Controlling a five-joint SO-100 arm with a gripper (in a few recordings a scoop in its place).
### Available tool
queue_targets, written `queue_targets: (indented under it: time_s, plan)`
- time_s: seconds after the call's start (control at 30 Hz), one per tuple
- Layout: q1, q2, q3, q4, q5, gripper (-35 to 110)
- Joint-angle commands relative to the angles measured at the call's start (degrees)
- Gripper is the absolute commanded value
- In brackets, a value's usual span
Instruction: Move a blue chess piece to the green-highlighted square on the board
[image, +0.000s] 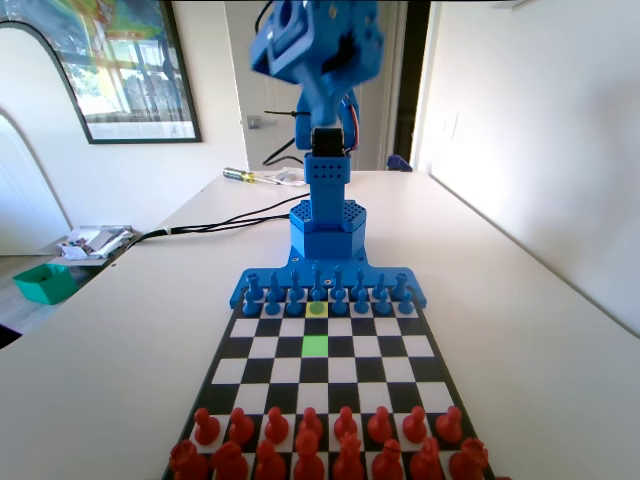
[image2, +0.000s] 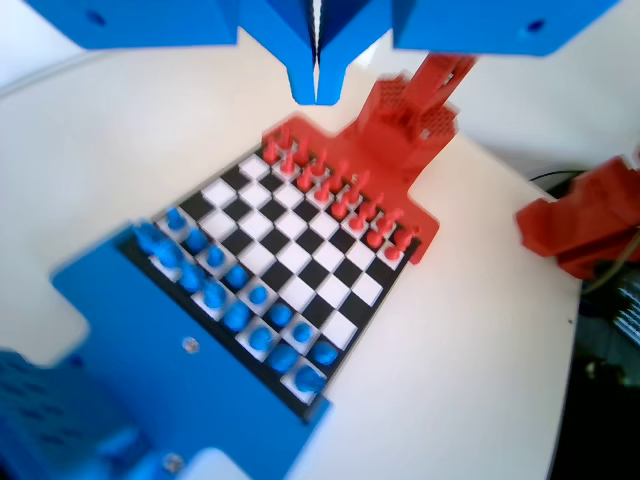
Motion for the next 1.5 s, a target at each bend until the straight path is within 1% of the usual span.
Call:
queue_targets:
  time_s: [0.0,0.1,0.23,0.33,0.43,0.67,0.8,1.1,1.47]
  plan:
    - [4.1,-6.9,0.4,-2.3,-8.7,1]
    - [6.4,-12.7,1.6,-3.3,-14.0,1]
    - [7.9,-19.4,4.3,-6.7,-16.8,1]
    - [9.0,-20.8,9.3,-10.6,-19.2,1]
    - [9.4,-20.9,16.2,-17.6,-20.9,2]
    - [8.2,-25.0,31.2,-39.5,-20.2,5]
    - [6.8,-28.4,33.5,-45.7,-17.9,7]
    - [3.0,-34.3,29.4,-47.6,-12.1,8]
    - [1.7,-34.4,27.8,-47.0,-10.7,9]
